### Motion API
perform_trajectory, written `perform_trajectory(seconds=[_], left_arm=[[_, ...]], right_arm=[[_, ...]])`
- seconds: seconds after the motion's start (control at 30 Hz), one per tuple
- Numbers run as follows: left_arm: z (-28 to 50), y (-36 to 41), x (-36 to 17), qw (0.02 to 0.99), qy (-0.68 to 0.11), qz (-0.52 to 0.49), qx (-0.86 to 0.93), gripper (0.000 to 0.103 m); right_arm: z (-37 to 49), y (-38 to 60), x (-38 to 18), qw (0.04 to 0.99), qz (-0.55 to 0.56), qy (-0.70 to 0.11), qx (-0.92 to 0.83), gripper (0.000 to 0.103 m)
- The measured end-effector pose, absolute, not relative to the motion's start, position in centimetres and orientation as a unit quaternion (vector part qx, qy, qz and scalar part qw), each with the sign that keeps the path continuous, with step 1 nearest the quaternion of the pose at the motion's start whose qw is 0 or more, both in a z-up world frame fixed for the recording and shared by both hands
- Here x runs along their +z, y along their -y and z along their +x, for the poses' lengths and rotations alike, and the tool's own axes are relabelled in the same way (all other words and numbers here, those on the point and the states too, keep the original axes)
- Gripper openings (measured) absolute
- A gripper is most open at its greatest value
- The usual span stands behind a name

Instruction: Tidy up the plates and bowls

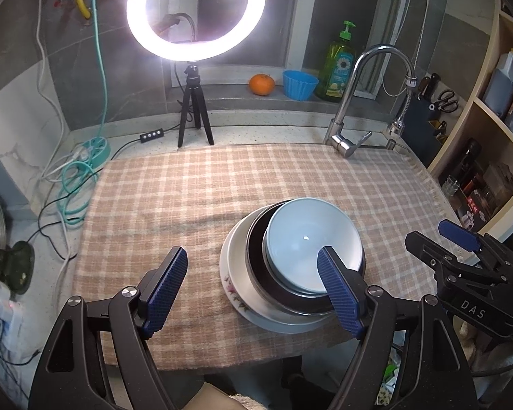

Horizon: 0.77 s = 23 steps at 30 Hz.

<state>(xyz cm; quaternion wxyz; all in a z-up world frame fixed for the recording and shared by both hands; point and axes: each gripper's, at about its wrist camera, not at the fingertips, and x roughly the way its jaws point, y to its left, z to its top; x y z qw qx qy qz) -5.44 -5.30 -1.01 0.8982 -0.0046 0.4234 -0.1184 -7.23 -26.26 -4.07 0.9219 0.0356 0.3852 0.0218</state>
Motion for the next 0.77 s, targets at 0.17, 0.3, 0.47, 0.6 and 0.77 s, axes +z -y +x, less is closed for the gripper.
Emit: perform_trajectory(seconds=[0.17, 0.3, 0.47, 0.6, 0.77], left_arm=[[-5.3, 5.2, -1.0, 0.898, -0.425, -0.010, -0.115, 0.079], [-5.1, 5.1, -1.0, 0.897, -0.427, -0.015, -0.115, 0.079], [-5.0, 5.2, -1.2, 0.895, -0.430, -0.013, -0.115, 0.079], [-4.8, 5.1, -1.3, 0.896, -0.428, -0.016, -0.116, 0.079], [-4.5, 4.9, -1.4, 0.897, -0.426, -0.016, -0.112, 0.079]], right_arm=[[-7.1, 26.2, -4.2, 0.921, 0.035, -0.388, 0.021, 0.070], [-6.9, 26.1, -4.4, 0.920, 0.032, -0.389, 0.023, 0.070], [-6.8, 25.9, -4.6, 0.919, 0.029, -0.392, 0.024, 0.070], [-6.7, 26.0, -4.7, 0.918, 0.030, -0.394, 0.023, 0.070], [-6.3, 26.2, -5.1, 0.916, 0.033, -0.398, 0.021, 0.070]])
